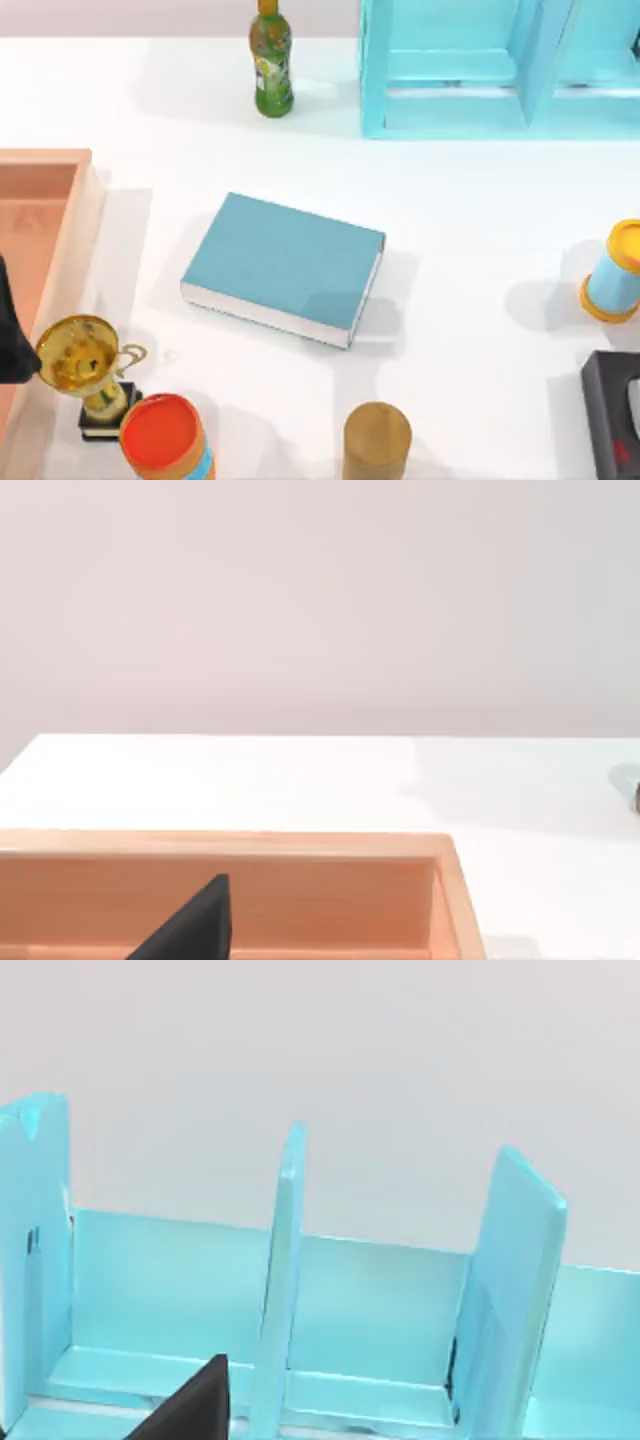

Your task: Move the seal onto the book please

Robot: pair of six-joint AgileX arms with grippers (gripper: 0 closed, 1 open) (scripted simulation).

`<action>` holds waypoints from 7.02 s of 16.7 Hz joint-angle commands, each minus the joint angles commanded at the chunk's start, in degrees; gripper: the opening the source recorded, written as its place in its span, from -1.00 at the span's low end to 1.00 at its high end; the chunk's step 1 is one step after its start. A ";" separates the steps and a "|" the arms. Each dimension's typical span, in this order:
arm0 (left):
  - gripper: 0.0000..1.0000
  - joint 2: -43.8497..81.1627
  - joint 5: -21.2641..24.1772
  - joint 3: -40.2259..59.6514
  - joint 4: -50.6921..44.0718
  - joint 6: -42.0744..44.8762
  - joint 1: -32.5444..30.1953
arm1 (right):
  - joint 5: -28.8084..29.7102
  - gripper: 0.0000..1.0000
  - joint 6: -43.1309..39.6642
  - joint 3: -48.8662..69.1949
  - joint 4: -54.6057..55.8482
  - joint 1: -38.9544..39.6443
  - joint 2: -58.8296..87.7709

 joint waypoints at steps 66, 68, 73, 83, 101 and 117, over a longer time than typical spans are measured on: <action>0.25 112.82 0.20 72.47 -49.42 16.90 15.39 | -18.01 1.00 7.70 -15.78 -5.89 -19.28 -17.03; -0.06 112.82 0.20 72.47 -49.42 16.90 15.39 | -18.01 1.00 7.70 -15.78 -5.89 -19.28 -17.03; -0.81 112.82 0.20 72.47 -49.42 16.90 15.39 | -18.01 1.00 7.70 -15.78 -5.89 -19.28 -17.03; -1.00 112.72 0.21 72.49 -49.43 16.96 15.28 | -18.01 1.00 7.70 -15.78 -5.89 -19.28 -17.03; -1.00 104.03 -0.21 95.86 -79.56 -6.98 -8.89 | -18.01 1.00 7.70 -15.78 -5.89 -19.28 -17.03; -1.00 122.67 0.08 108.06 -75.33 -25.60 -27.02 | -18.01 1.00 7.70 -15.78 -5.89 -19.28 -17.03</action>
